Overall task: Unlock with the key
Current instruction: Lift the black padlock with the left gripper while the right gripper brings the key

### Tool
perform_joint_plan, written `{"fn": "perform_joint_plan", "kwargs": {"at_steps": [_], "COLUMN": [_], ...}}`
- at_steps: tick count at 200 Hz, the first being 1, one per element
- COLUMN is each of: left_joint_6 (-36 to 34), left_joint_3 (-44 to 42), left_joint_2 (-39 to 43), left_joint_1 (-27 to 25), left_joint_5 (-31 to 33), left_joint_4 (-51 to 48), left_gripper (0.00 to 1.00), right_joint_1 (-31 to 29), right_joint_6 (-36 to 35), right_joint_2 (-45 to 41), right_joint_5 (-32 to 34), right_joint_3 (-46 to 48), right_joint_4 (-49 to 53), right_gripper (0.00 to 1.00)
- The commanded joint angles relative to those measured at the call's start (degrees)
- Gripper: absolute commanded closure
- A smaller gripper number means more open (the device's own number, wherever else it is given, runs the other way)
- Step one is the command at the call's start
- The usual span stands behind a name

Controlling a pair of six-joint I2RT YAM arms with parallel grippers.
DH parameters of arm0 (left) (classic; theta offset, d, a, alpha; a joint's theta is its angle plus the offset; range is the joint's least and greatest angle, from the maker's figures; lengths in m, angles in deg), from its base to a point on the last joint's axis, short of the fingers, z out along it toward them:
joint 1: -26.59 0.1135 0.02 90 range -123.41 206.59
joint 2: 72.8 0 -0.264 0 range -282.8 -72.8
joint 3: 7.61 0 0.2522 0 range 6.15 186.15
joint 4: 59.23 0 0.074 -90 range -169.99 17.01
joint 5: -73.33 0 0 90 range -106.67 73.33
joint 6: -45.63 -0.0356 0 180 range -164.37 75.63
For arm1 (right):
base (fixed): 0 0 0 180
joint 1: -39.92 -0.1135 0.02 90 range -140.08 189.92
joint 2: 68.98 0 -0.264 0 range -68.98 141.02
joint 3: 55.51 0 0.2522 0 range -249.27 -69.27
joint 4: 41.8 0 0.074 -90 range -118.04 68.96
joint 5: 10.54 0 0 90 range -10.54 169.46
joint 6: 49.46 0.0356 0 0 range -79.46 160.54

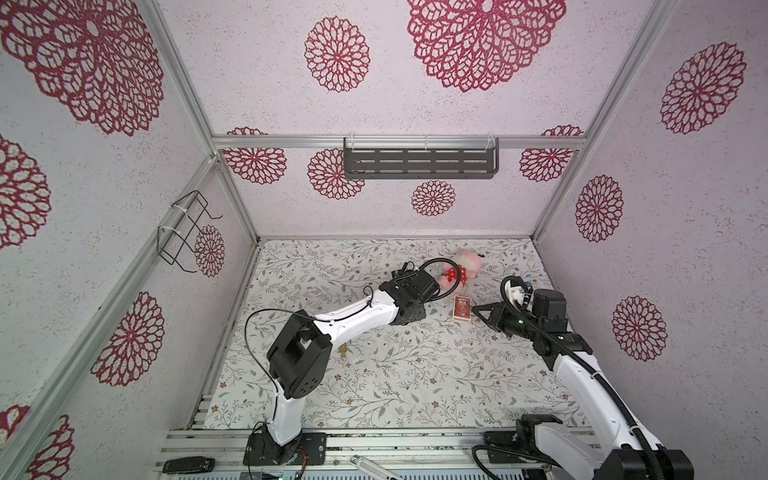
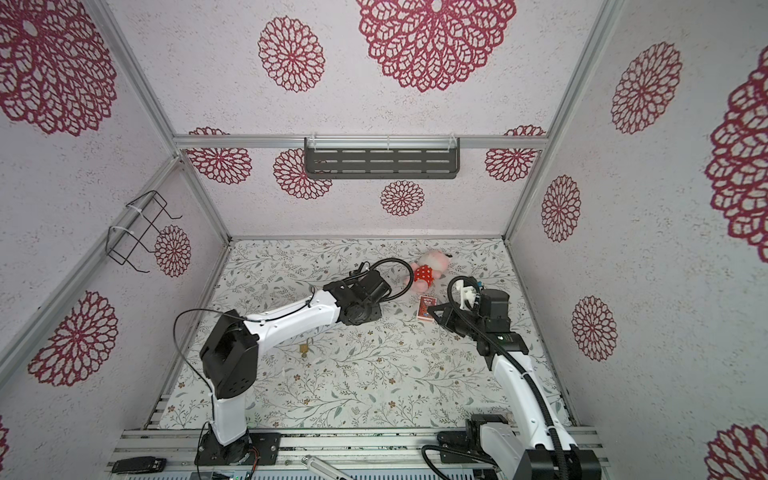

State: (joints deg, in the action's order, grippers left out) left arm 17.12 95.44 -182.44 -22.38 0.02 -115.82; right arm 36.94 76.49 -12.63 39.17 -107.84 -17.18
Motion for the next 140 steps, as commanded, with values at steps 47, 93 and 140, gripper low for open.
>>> {"fn": "perform_joint_plan", "kwargs": {"at_steps": [47,93,140], "left_joint_6": [8.0,13.68,18.68], "left_joint_3": [-9.12,-12.9,-13.91], "left_joint_2": [12.5,16.77,18.57], "left_joint_1": [0.19,0.11,-0.34], "left_joint_5": [4.86,7.77,10.1], "left_joint_4": [7.91,9.45,9.39], "left_gripper": [0.91,0.93,0.94], "right_joint_1": [-11.22,-21.28,-31.71], "right_joint_6": [0.04,6.46,11.27], "right_joint_2": [-2.28,-2.87,0.74], "right_joint_5": [11.95,20.11,27.79], "right_joint_3": [-2.63,2.32,4.63], "right_joint_4": [1.85,-6.27,-15.36], "right_gripper": [1.0,1.0,1.0]}}
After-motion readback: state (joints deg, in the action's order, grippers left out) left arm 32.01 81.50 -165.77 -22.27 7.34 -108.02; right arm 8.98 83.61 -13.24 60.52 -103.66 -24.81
